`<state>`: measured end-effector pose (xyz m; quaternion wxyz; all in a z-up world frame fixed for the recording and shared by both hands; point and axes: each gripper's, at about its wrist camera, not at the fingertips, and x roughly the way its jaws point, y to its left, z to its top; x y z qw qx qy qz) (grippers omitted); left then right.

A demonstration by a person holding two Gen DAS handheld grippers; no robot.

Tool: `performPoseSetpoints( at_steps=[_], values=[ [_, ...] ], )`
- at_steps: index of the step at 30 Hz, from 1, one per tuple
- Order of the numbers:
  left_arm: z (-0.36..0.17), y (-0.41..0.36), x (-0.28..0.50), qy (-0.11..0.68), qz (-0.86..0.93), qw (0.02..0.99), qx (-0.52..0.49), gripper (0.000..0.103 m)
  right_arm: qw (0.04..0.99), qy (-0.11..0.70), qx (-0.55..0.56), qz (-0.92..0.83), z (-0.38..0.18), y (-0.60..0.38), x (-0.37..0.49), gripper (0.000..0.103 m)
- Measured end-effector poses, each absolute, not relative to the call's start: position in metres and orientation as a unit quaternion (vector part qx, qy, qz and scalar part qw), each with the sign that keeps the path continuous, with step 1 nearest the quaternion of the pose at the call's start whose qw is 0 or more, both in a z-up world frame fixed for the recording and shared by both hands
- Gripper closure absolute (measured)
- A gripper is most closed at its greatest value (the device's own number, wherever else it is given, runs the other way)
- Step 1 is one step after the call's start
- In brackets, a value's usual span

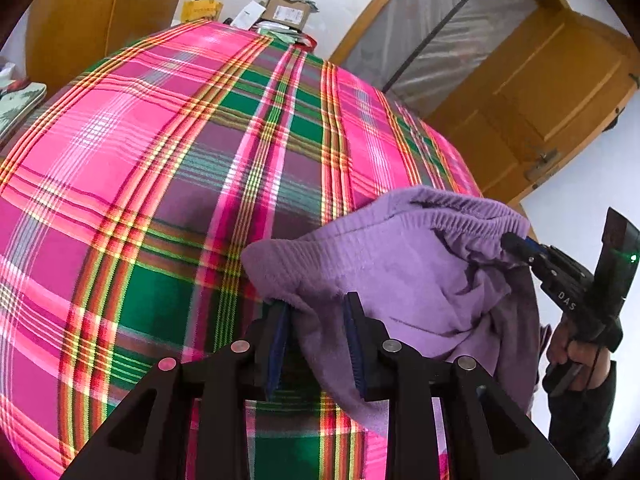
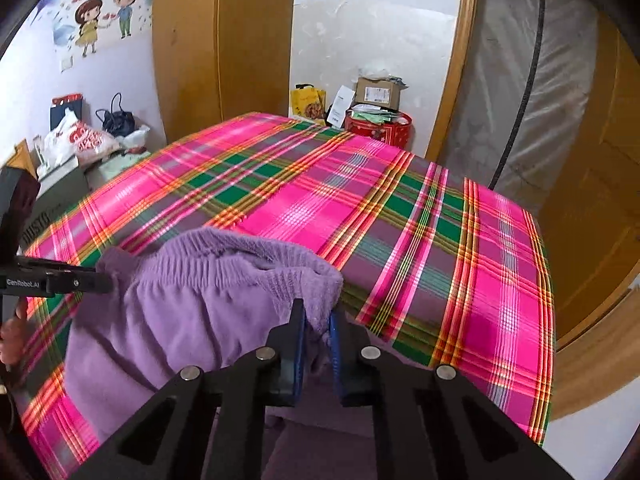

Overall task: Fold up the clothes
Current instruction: 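Lift the garment off the bed with both grippers, holding it up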

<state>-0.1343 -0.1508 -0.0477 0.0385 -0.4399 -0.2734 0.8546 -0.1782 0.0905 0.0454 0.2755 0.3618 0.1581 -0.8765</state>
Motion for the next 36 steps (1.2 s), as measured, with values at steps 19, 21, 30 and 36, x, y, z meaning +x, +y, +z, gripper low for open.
performPoseSetpoints(
  at_steps=[19,21,30,36],
  values=[
    [-0.05,-0.166,-0.14,-0.238,0.876,0.011,-0.42,0.073,0.268,0.151,0.416,-0.856,0.019,0.081,-0.186,0.091],
    [-0.053,-0.167,-0.14,-0.24,0.874,0.011,-0.421,0.078,0.265,0.153,0.408,-0.86,0.02,0.08,-0.184,0.091],
    [-0.035,-0.175,-0.126,-0.255,0.883,0.027,-0.394,0.093,0.226,0.121,0.384,-0.887,0.04,0.081,-0.185,0.093],
    [0.016,-0.178,-0.105,-0.231,0.913,0.038,-0.333,0.093,0.2,0.115,0.32,-0.919,0.094,0.07,-0.189,0.094]
  ],
)
